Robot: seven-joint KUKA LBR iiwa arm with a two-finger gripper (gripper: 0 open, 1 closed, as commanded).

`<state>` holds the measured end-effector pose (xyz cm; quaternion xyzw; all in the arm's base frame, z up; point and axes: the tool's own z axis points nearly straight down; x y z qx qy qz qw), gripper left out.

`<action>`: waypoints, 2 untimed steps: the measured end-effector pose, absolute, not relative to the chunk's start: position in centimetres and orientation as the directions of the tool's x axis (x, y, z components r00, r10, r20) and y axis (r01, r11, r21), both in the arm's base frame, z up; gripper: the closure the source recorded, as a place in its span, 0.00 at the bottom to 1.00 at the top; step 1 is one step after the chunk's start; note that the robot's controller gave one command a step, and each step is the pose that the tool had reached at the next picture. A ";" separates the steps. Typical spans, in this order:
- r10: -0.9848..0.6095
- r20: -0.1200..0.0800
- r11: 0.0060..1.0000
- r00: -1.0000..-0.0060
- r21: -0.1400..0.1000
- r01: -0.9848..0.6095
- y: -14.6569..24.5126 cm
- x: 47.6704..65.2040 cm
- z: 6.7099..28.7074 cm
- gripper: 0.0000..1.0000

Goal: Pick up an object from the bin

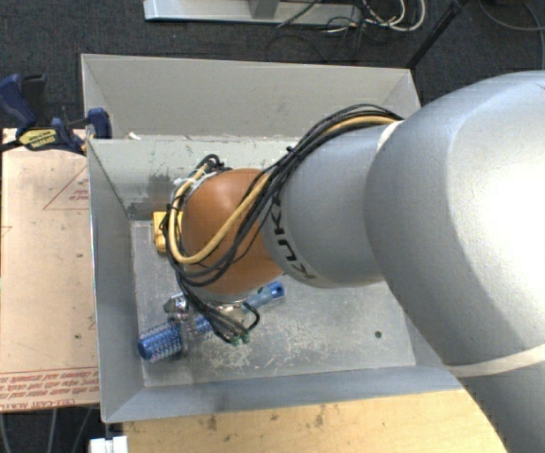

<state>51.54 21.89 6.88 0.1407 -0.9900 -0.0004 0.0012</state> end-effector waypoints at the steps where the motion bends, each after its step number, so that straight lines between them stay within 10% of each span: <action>1: -0.344 -0.009 0.939 -0.939 0.001 -0.344 22.2 51.1 19.4 1.00; 2: -0.359 -0.008 0.933 -0.933 0.000 -0.359 21.3 52.6 24.4 1.00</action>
Offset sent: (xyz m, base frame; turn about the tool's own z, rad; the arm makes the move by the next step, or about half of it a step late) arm -0.0061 0.0017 0.1212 -0.0698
